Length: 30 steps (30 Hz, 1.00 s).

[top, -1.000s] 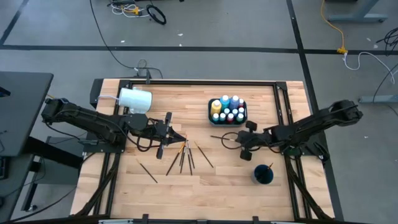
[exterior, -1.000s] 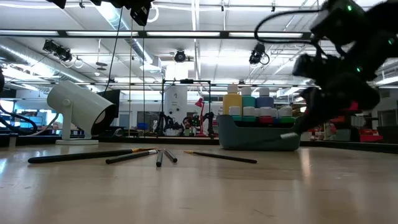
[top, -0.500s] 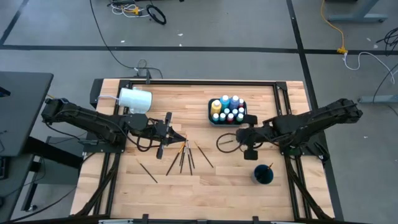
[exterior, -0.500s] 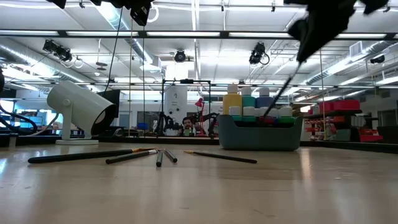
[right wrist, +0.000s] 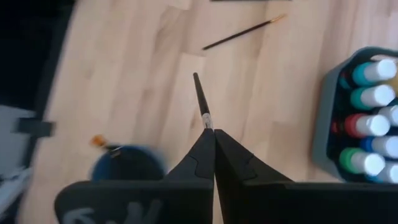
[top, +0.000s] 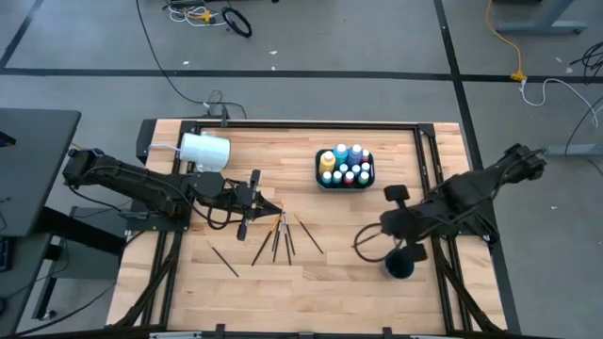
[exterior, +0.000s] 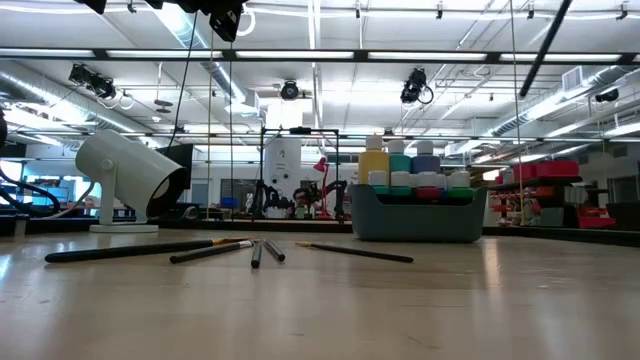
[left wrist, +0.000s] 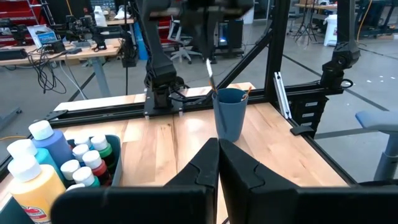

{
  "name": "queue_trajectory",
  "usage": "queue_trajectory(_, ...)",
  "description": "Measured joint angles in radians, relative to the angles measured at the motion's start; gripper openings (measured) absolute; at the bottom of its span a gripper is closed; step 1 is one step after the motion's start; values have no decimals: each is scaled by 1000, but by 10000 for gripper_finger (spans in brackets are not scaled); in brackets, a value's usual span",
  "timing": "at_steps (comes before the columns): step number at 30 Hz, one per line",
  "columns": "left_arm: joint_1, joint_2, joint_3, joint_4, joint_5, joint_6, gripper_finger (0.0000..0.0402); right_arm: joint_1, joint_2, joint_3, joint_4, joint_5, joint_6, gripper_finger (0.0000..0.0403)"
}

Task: Pick & Place Paint Supplies
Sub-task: Put the silver paint brush into the cup

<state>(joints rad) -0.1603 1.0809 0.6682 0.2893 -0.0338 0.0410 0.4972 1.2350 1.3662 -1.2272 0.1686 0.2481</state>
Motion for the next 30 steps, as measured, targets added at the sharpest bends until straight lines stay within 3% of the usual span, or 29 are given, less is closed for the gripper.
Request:
queue_trajectory(7,0,0,0,0,0,0,16,51,0,167,-163,-105,138,0)
queue_trajectory(14,0,0,0,0,0,0,16,70,-1,243,-347,-212,268,0)
queue_trajectory(22,0,0,0,0,0,0,16,70,5,238,-345,-265,294,0)
queue_trajectory(30,0,0,0,1,0,0,16,67,8,80,-310,-270,259,0)
